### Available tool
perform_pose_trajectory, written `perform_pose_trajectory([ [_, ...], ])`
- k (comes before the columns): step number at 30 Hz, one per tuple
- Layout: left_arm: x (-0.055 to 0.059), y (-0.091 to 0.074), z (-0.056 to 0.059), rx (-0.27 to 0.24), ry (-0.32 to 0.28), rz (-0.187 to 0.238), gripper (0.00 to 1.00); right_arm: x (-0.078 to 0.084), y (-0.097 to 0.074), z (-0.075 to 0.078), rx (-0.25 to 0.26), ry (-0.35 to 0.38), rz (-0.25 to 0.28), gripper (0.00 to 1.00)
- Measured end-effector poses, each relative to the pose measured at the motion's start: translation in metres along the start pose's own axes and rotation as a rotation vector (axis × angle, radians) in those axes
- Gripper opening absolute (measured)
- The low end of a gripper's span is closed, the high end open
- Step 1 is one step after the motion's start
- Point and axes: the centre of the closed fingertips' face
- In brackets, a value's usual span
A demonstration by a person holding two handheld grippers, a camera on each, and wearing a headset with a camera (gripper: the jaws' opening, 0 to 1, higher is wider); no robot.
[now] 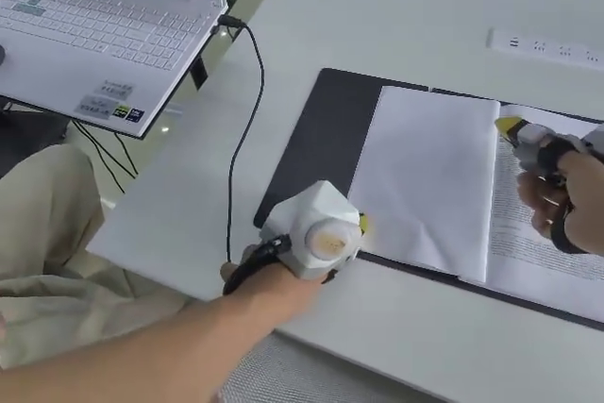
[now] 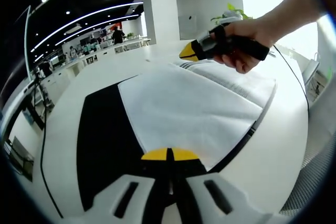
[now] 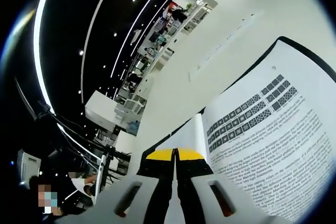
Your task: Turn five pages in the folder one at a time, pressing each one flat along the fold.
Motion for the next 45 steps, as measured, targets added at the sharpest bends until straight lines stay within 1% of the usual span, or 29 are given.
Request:
perform_pose_trajectory([
  [1, 0.000, 0.000, 0.000, -0.001, 0.000, 0.000, 0.00, -0.002, 0.004, 0.002, 0.005, -0.001, 0.003, 0.00],
  [4, 0.000, 0.000, 0.000, -0.008, 0.004, 0.001, 0.00, -0.005, 0.018, 0.015, 0.045, 0.024, 0.001, 0.00],
  [5, -0.001, 0.000, 0.000, -0.010, 0.001, 0.002, 0.00, -0.005, 0.021, 0.017, 0.048, 0.024, -0.005, 0.00],
  [6, -0.001, 0.000, 0.000, -0.011, -0.001, 0.003, 0.00, -0.004, 0.024, 0.016, 0.052, 0.024, -0.015, 0.00],
  [7, -0.001, 0.000, 0.000, -0.011, -0.001, 0.005, 0.00, -0.003, 0.027, 0.014, 0.045, 0.024, -0.019, 0.00],
  [8, -0.001, 0.000, -0.001, -0.012, -0.003, 0.007, 0.00, -0.001, 0.032, 0.013, 0.038, 0.028, -0.035, 0.00],
  [10, 0.000, 0.001, -0.001, -0.012, -0.007, 0.008, 0.00, 0.001, 0.037, 0.018, 0.063, 0.038, -0.050, 0.00],
  [11, 0.000, 0.001, -0.001, -0.012, -0.007, 0.008, 0.00, 0.004, 0.041, 0.021, 0.067, 0.037, -0.067, 0.00],
  [12, 0.000, 0.002, -0.001, -0.012, -0.009, 0.008, 0.00, 0.005, 0.042, 0.023, 0.071, 0.037, -0.072, 0.00],
  [13, 0.000, 0.002, -0.002, -0.012, -0.010, 0.007, 0.00, 0.004, 0.045, 0.029, 0.085, 0.027, -0.070, 0.00],
  [16, 0.000, 0.002, -0.002, -0.017, -0.018, 0.008, 0.00, 0.003, 0.048, 0.029, 0.079, 0.057, -0.046, 0.00],
  [17, 0.000, 0.002, -0.002, -0.018, -0.017, 0.008, 0.00, 0.000, 0.051, 0.028, 0.074, 0.077, -0.026, 0.00],
  [18, 0.000, 0.002, -0.002, -0.019, -0.018, 0.008, 0.00, -0.002, 0.053, 0.029, 0.074, 0.079, -0.020, 0.00],
  [20, 0.000, 0.002, -0.002, -0.021, -0.021, 0.009, 0.00, -0.008, 0.056, 0.030, 0.080, 0.099, 0.018, 0.00],
  [21, 0.000, 0.002, -0.002, -0.022, -0.022, 0.009, 0.00, -0.009, 0.057, 0.031, 0.083, 0.109, 0.027, 0.00],
  [23, 0.000, 0.002, -0.002, -0.023, -0.024, 0.008, 0.00, -0.010, 0.059, 0.032, 0.093, 0.150, 0.042, 0.00],
  [24, 0.000, 0.002, -0.002, -0.023, -0.022, 0.007, 0.00, -0.010, 0.059, 0.033, 0.097, 0.167, 0.040, 0.00],
  [25, 0.000, 0.002, -0.002, -0.024, -0.023, 0.008, 0.00, -0.010, 0.059, 0.032, 0.095, 0.169, 0.040, 0.00],
  [28, 0.001, 0.002, -0.003, -0.026, -0.027, 0.008, 0.00, -0.008, 0.057, 0.030, 0.086, 0.171, 0.035, 0.00],
  [31, 0.002, 0.002, -0.003, -0.030, -0.045, 0.009, 0.00, 0.000, 0.048, 0.028, 0.074, 0.185, -0.014, 0.00],
  [32, 0.003, 0.002, -0.004, -0.032, -0.061, 0.011, 0.00, 0.003, 0.045, 0.027, 0.064, 0.182, -0.033, 0.00],
  [34, 0.002, 0.001, -0.004, -0.031, -0.064, 0.012, 0.00, 0.008, 0.038, 0.026, 0.053, 0.178, -0.061, 0.00],
  [35, 0.002, 0.001, -0.004, -0.030, -0.064, 0.012, 0.00, 0.013, 0.033, 0.024, 0.039, 0.172, -0.086, 0.00],
  [37, 0.003, 0.001, -0.003, -0.030, -0.064, 0.011, 0.00, 0.017, 0.027, 0.025, 0.036, 0.176, -0.095, 0.00],
  [39, 0.003, 0.000, -0.004, -0.032, -0.070, 0.011, 0.00, 0.023, 0.016, 0.023, 0.024, 0.175, -0.116, 0.00],
  [43, 0.003, 0.000, -0.003, -0.033, -0.075, 0.007, 0.00, 0.030, -0.003, 0.023, 0.012, 0.172, -0.127, 0.00],
  [45, 0.003, 0.000, -0.003, -0.034, -0.075, 0.006, 0.00, 0.034, -0.015, 0.022, 0.009, 0.174, -0.137, 0.00],
])
Point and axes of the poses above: the centre of the closed fingertips' face, and the gripper's own axes: y roughly forward along the fingers, z roughly to its right, x roughly out of its underside, and after that the axes turned 10 degrees about z, right-handed
